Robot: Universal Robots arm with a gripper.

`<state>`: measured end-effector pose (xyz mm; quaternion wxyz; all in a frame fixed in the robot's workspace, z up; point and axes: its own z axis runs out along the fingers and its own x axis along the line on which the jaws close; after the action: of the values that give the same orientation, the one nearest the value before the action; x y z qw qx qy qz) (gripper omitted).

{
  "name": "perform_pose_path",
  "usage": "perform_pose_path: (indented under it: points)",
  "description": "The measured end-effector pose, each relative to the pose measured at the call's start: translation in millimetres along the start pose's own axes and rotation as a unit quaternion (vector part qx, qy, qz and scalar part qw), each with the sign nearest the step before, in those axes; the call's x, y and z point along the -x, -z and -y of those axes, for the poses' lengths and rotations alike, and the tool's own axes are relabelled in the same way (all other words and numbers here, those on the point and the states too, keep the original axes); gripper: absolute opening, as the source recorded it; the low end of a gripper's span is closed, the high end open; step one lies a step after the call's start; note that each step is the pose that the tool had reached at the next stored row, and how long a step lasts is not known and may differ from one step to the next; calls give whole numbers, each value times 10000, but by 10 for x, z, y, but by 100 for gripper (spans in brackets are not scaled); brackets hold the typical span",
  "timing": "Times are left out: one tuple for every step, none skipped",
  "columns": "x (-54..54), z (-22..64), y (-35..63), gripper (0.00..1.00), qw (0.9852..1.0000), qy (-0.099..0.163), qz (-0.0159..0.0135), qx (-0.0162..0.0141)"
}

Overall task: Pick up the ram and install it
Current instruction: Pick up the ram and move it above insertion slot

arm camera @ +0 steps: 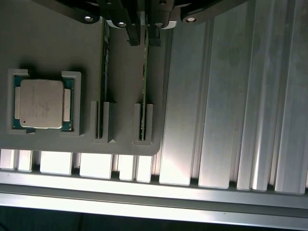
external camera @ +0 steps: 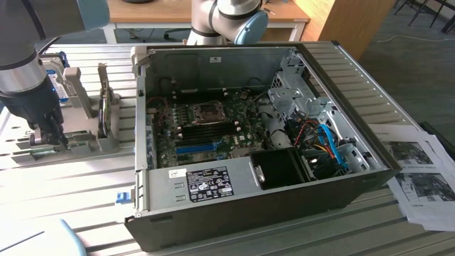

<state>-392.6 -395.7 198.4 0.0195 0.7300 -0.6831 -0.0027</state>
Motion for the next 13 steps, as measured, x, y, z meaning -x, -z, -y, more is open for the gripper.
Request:
perform_pose_path:
  points:
    - [0, 0, 0, 20, 10000, 0, 0, 0]
    - [0, 0, 0, 20, 10000, 0, 0, 0]
    - [0, 0, 0, 20, 10000, 0, 0, 0]
    - [0, 0, 0, 20, 10000, 0, 0, 0]
    - [0, 0, 0, 20, 10000, 0, 0, 0]
    - [0, 0, 0, 20, 10000, 0, 0, 0]
    - [0, 0, 0, 20, 10000, 0, 0, 0]
    - [0, 0, 0, 20, 10000, 0, 0, 0]
    - [0, 0, 0, 20, 10000, 0, 0, 0]
    - [0, 0, 0, 20, 10000, 0, 0, 0]
    - [0, 0, 0, 20, 10000, 0, 0, 0]
    - [0, 0, 0, 12, 10000, 0, 0, 0]
    - [0, 0, 0, 12, 10000, 0, 0, 0]
